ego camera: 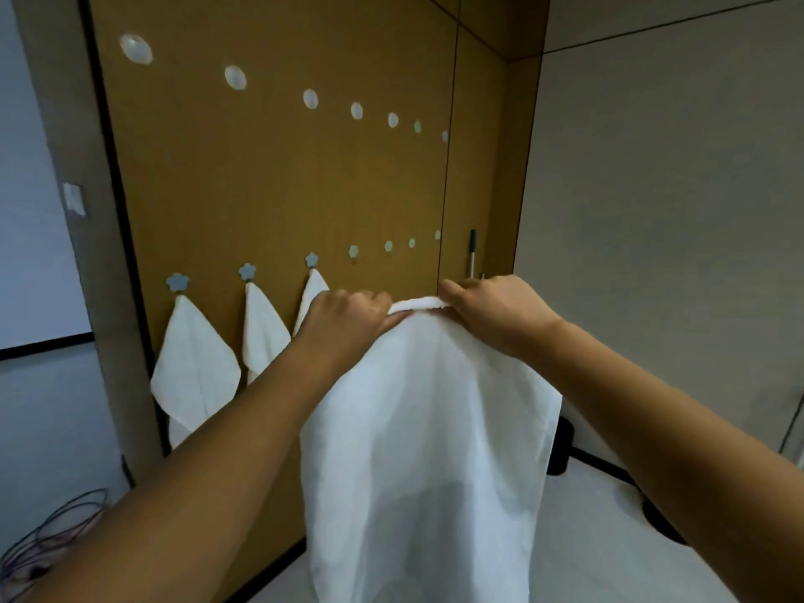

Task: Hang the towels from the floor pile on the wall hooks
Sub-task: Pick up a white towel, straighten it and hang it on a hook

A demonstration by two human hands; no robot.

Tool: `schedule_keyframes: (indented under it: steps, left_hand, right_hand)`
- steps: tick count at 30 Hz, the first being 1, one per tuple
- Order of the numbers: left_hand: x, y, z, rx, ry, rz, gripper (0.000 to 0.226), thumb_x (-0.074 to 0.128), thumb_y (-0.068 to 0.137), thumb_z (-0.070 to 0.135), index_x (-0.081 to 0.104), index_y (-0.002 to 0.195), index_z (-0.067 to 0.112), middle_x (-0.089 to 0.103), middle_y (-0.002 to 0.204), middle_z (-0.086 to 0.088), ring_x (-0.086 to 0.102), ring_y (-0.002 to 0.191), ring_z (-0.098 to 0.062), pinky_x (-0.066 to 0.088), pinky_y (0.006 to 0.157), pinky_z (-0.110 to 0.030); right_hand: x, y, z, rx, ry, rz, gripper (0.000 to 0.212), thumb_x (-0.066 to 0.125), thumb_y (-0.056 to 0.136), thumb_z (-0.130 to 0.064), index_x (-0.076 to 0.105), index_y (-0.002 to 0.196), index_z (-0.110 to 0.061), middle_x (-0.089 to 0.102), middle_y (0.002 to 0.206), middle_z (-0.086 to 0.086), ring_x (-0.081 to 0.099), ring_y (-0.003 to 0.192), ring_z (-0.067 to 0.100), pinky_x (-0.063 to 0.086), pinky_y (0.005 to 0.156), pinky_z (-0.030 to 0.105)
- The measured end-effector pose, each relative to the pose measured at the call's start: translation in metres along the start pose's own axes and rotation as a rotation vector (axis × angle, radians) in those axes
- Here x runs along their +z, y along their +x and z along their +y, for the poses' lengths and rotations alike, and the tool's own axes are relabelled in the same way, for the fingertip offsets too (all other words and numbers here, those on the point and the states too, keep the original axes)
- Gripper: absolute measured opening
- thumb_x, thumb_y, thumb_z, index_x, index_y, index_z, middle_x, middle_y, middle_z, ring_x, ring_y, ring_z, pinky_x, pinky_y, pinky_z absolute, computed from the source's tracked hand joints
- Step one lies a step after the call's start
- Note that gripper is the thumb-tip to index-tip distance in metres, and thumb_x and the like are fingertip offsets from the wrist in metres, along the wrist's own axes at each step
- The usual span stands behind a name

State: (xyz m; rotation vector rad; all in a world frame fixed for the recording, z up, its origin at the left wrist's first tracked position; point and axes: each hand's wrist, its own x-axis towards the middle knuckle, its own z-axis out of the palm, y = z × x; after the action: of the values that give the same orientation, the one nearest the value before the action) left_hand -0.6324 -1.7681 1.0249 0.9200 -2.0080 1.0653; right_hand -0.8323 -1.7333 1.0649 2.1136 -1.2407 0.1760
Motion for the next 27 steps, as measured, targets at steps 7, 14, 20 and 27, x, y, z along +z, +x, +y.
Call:
schedule_keyframes:
  steps: [7,14,20,27]
  left_hand:
    - [0.112,0.018,-0.02,-0.099,0.033,-0.097,0.049,0.051,0.089,0.044,0.058,0.057,0.008,0.051,0.041,-0.005,0.047,0.029,-0.023,0.035,0.036,-0.019]
    - [0.236,0.036,-0.059,-0.268,-0.13,-0.207,0.063,0.037,0.089,0.052,0.063,0.064,0.001,0.059,0.052,-0.013,0.056,0.042,-0.029,0.043,0.045,-0.028]
    - [0.337,0.064,-0.136,-0.363,-0.05,-0.131,0.071,0.029,0.091,0.058,0.063,0.055,0.006,0.053,0.041,-0.006,0.047,0.03,-0.02,0.043,0.034,-0.024]
    - [0.408,0.094,-0.183,-0.425,0.025,-0.371,0.047,0.055,0.086,0.044,0.063,0.073,0.0,0.062,0.06,-0.015,0.059,0.051,-0.028,0.037,0.052,-0.026]
  right_hand:
    - [0.094,0.063,0.044,-0.057,0.044,-0.013,0.027,0.037,0.1,-0.034,0.041,0.121,-0.017,0.04,0.07,-0.001,0.046,0.061,0.018,0.034,0.055,0.023]
    - [0.194,0.151,0.077,-0.07,0.088,-0.028,0.031,0.031,0.101,-0.036,0.041,0.122,-0.016,0.05,0.08,0.003,0.052,0.066,0.02,0.048,0.062,0.028]
    - [0.255,0.268,0.112,-0.1,0.104,0.02,0.035,0.026,0.101,-0.039,0.042,0.12,-0.015,0.049,0.08,0.002,0.051,0.067,0.021,0.045,0.061,0.028]
    - [0.334,0.357,0.133,-0.12,0.168,-0.02,0.038,0.022,0.101,-0.041,0.041,0.121,-0.014,0.045,0.079,0.0,0.046,0.068,0.02,0.041,0.061,0.029]
